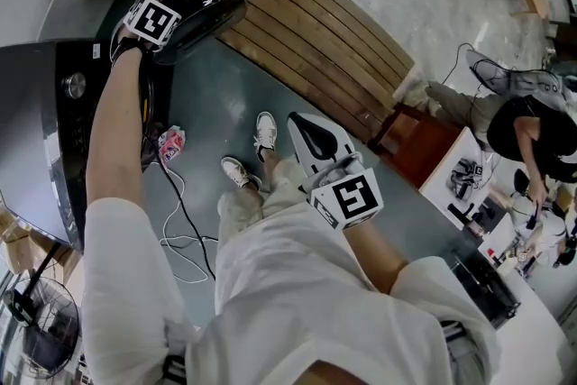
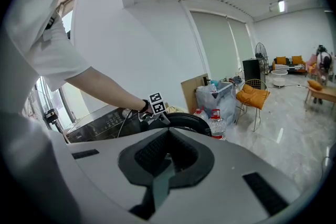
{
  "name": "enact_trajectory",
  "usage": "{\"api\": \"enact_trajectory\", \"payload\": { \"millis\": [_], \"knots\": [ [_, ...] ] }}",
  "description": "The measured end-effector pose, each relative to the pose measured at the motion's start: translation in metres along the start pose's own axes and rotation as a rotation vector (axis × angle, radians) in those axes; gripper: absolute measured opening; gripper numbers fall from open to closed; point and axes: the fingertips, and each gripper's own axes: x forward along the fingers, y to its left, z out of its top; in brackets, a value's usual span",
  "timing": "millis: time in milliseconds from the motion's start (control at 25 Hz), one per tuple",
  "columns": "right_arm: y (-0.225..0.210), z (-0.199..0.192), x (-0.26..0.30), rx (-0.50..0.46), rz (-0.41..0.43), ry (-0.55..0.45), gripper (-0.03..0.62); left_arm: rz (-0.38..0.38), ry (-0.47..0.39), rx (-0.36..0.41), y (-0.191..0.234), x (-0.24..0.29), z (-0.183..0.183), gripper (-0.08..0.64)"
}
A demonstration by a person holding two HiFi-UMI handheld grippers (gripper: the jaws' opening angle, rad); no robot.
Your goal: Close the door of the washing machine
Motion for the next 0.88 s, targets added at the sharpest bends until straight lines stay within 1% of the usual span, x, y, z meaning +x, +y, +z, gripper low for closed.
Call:
{"api": "enact_trajectory", "payload": {
  "millis": [120, 280, 480, 760, 880],
  "knots": [
    [0.0, -0.002, -0.003, 0.003, -0.004, -0.002, -0.002, -0.029, -0.007, 0.045, -0.012, 0.005, -0.002, 0.27],
    [0.001, -0.002, -0.005, 0.005, -0.006, -0.006, -0.002, -0.048, 0.025, 0.075, -0.028, 0.001, -0.009, 0.27],
    [0.006, -0.005, -0.008, 0.003, -0.009, -0.006, -0.002, -0.026, -0.004, 0.091, -0.032, 0.002, -0.007, 0.273],
    [0.006, -0.007, -0.016, 0.007, -0.016, -0.007, -0.002, -0.01, -0.008, 0.108, -0.04, -0.001, -0.01, 0.275],
    [0.005, -0.009, -0.02, 0.008, -0.02, -0.009, -0.002, -0.001, -0.03, 0.124, -0.046, -0.001, -0.01, 0.276]
  ]
}}
